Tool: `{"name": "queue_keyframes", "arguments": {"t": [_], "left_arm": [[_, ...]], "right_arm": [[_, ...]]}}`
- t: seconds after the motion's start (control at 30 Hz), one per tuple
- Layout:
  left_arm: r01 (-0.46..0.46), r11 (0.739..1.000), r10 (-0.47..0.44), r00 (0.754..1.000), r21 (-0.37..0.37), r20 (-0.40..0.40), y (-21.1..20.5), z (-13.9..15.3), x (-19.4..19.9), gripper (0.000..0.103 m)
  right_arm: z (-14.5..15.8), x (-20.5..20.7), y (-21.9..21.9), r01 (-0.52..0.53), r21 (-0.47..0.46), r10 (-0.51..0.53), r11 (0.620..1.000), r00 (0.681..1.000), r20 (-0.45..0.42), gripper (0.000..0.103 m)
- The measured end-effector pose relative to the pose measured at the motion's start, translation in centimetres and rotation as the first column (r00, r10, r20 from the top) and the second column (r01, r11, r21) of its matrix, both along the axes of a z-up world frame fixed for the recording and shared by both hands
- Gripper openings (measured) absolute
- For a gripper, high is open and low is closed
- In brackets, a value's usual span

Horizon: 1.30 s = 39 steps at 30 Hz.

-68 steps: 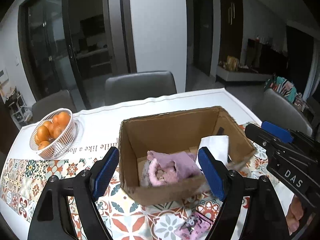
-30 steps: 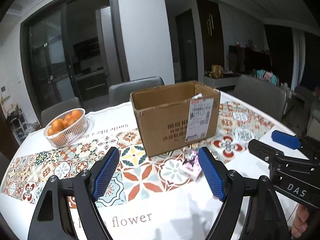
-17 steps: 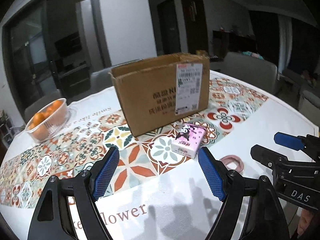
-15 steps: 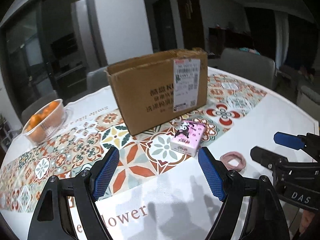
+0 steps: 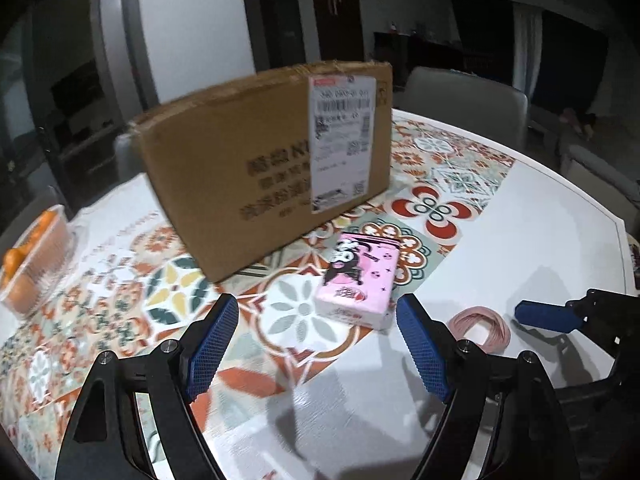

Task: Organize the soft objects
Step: 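Grasp the pink tissue pack with the left tool while the right tool grasps the pink hair tie, then lift the tissue pack and hair tie and carry them over the box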

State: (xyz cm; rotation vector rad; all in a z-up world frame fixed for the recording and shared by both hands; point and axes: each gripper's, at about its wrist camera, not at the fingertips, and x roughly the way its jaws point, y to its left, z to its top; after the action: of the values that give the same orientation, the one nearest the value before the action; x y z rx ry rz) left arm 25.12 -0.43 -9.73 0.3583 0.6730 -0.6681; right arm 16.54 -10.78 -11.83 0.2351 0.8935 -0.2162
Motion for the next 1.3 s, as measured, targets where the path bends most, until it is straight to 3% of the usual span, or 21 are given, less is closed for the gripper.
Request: {"name": "queue_keyframes", "arguments": {"t": [0.57, 0.7, 0.8, 0.83, 0.93, 1.07, 1.3], "left_arm": [[0.061, 0.996, -0.055, 0.994, 0.065, -0.090, -3.8, -3.4, 3.2, 0.086], [0.060, 0.995, -0.051, 0.992, 0.074, -0.119, -4.3, -4.1, 3.7, 0.083], [0.055, 0.996, -0.046, 0.991, 0.065, -0.129, -4.5, -4.2, 3.6, 0.067], [0.054, 0.997, -0.045, 0.990, 0.062, -0.134, -4.4, -4.1, 3.6, 0.058], [0.044, 0.997, -0.035, 0.990, 0.062, -0.134, -4.4, -4.1, 3.3, 0.057], [0.023, 0.998, -0.016, 0.992, 0.053, -0.127, -4.4, -3.7, 2.6, 0.057], [-0.093, 0.996, 0.094, 0.991, 0.014, -0.091, -2.7, -2.0, 0.2, 0.057]], "right_arm": [[-1.2, 2.4, -0.4, 0.024, -0.056, -0.027, 0.998, 0.998, -0.059, 0.063], [-1.0, 2.7, -0.6, 0.033, -0.067, -0.037, 0.997, 0.998, -0.059, 0.046], [-1.0, 2.8, -1.1, 0.036, -0.067, -0.039, 0.997, 0.998, -0.051, 0.032], [-1.0, 2.8, -1.3, 0.035, -0.059, -0.038, 0.998, 0.998, -0.047, 0.028], [-1.0, 2.8, -1.8, 0.027, -0.042, -0.028, 0.999, 0.999, -0.042, 0.021], [-1.0, 2.6, -2.2, 0.010, -0.011, -0.011, 1.000, 0.999, -0.034, 0.017], [-0.1, 1.3, -2.8, -0.031, 0.008, 0.031, 0.999, 0.999, 0.021, 0.016]]}}
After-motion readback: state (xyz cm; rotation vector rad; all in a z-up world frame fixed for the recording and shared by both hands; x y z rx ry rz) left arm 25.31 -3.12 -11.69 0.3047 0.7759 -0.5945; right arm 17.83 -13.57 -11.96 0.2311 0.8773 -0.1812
